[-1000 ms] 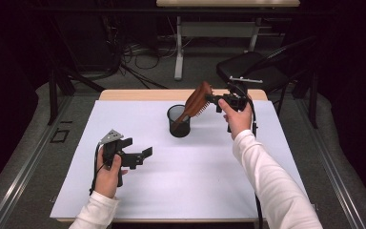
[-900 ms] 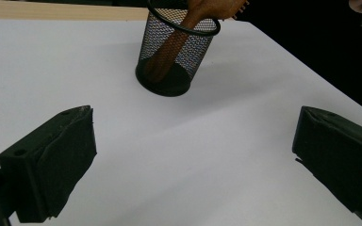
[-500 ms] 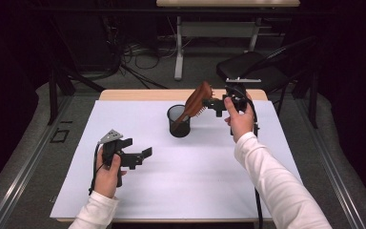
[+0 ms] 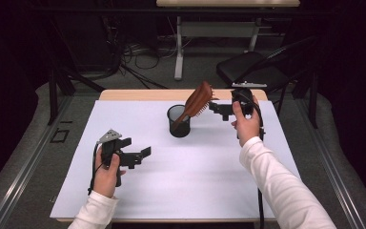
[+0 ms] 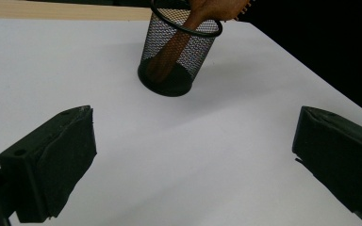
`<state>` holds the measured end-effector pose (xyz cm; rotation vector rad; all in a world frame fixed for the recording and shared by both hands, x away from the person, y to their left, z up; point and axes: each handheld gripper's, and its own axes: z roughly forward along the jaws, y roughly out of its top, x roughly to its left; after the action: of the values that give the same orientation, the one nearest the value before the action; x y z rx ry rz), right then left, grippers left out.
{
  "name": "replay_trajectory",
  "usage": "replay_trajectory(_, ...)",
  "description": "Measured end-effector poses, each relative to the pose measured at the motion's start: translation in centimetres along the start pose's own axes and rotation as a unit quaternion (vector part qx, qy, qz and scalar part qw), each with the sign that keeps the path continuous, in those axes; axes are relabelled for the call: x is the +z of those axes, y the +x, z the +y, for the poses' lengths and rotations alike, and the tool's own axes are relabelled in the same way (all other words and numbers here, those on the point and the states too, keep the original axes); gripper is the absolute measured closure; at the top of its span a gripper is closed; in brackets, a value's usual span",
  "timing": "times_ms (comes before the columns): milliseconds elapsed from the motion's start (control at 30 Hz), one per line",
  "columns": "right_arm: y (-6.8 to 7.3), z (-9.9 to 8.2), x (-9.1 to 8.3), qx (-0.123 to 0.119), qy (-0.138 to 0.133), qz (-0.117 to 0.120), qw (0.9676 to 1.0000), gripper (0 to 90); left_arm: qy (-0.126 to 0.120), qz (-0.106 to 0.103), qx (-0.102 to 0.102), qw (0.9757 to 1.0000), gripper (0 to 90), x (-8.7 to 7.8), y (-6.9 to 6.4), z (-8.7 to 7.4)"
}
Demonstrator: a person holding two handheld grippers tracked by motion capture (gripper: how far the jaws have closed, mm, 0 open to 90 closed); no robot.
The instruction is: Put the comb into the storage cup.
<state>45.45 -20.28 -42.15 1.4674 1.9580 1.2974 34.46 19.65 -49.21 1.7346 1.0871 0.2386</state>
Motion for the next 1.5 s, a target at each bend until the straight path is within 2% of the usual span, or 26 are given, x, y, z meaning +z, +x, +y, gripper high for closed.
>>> replay_trajectory(233, -1.6, -1.4, -1.3, -0.004, -0.001, -0.035, 0.9994, 0.0, 0.000, 0.017, -0.006, 0.9998, 0.5, -0.4, 0.8, 0.3)
replay_trajectory(633, -3.4, -5.4, -2.7, -0.018, 0.013, -0.068, 0.9975, 0.0, 0.017, 0.065, -0.007, 0.9977, 0.5, -1.2, 3.4, 0.5)
replay_trajectory(800, -3.8, -7.0, -3.5, -0.033, 0.017, -0.079, 0.9962, 0.0, 0.023, 0.081, -0.010, 0.9964, 0.5, -1.8, 4.4, 0.2)
replay_trajectory(1067, -4.0, -9.7, -4.8, -0.049, 0.014, -0.094, 0.9943, 0.0, 0.019, 0.097, -0.011, 0.9951, 0.5, -3.1, 5.4, -0.7)
replay_trajectory(1300, -3.5, -12.5, -6.0, -0.082, 0.014, -0.108, 0.9907, 0.0, 0.017, 0.103, -0.014, 0.9945, 0.5, -4.2, 5.9, -2.0)
replay_trajectory(1500, -3.2, -14.0, -6.8, -0.076, 0.010, -0.099, 0.9922, 0.0, 0.006, 0.100, -0.023, 0.9947, 0.5, -5.2, 5.8, -2.6)
